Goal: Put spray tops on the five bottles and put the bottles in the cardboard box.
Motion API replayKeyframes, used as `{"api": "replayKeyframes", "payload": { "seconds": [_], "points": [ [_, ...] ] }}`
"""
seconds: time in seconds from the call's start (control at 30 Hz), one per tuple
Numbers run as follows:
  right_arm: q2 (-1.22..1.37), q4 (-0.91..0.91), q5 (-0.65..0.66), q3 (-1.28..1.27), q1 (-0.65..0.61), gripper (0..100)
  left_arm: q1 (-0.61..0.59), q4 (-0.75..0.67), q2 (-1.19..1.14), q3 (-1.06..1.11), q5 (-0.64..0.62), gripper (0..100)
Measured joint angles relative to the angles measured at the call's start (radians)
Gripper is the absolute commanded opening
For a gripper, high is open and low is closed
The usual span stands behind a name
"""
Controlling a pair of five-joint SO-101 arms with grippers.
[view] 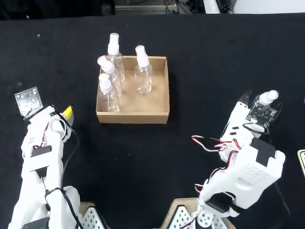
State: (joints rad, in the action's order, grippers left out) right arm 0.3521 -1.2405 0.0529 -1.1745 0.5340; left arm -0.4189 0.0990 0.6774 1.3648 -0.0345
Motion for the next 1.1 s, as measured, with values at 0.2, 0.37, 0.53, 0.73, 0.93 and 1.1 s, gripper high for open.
{"api": "replayKeyframes", "payload": {
  "seconds": [0.2,0.37,0.53,0.73,0.93,1.1],
  "points": [
    [-0.083,0.0,0.0,-0.038,0.0,28.6,0.0,0.0,0.0,0.0,0.0,26],
    [-0.138,0.0,0.0,-0.069,0.0,28.6,0.0,0.0,0.0,0.0,0.0,26],
    [-0.141,0.0,0.0,-0.069,0.0,28.6,0.0,0.0,0.0,0.0,0.0,26],
    [-0.126,0.0,0.0,-0.069,0.0,28.6,0.0,0.0,0.0,0.0,0.0,26],
    [-0.103,0.0,0.0,-0.069,0.0,28.6,0.0,0.0,0.0,0.0,0.003,26],
    [-0.103,0.0,0.0,-0.069,0.0,24.7,0.0,0.0,0.0,0.0,0.006,26]
  ]
}}
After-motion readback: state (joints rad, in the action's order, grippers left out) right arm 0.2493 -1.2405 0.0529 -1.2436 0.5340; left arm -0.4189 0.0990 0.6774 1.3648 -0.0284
